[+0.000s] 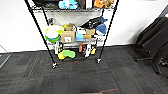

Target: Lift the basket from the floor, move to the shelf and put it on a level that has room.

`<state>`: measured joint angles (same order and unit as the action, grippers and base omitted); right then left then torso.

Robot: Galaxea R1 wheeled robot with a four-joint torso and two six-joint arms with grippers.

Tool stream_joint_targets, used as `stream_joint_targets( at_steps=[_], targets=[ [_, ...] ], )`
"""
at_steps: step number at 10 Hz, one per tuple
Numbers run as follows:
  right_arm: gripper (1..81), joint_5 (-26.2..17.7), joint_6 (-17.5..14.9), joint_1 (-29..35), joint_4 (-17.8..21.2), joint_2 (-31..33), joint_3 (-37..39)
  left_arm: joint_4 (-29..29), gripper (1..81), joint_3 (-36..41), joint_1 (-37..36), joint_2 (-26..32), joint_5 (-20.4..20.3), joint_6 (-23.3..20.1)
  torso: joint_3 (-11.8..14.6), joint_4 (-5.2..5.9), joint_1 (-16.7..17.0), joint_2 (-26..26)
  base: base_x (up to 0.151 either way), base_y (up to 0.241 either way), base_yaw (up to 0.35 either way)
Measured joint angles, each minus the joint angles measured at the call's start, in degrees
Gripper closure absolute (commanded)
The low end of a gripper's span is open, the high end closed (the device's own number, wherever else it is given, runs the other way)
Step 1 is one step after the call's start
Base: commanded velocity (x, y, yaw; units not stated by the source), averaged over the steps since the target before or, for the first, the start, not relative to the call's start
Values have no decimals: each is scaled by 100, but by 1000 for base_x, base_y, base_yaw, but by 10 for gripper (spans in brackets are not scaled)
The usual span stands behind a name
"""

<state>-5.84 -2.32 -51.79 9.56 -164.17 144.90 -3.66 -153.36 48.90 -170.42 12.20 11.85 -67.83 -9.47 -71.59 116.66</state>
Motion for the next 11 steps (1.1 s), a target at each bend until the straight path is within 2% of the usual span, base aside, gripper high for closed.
stream_joint_targets(
  at_steps=[5,9,11],
  targets=[
    [10,6,1,61,4,-118,11,-20,10,-1,151,-4,-5,0,-310,0,-9,22,0,0,0],
    [10,20,23,113,4,-110,22,-22,10,-4,121,-24,-17,0,-345,0,-415,676,0,0,0],
    [10,80,30,113,4,-110,22,-22,10,-6,123,-41,-39,0,-345,0,-518,843,0,0,0]
  ],
)
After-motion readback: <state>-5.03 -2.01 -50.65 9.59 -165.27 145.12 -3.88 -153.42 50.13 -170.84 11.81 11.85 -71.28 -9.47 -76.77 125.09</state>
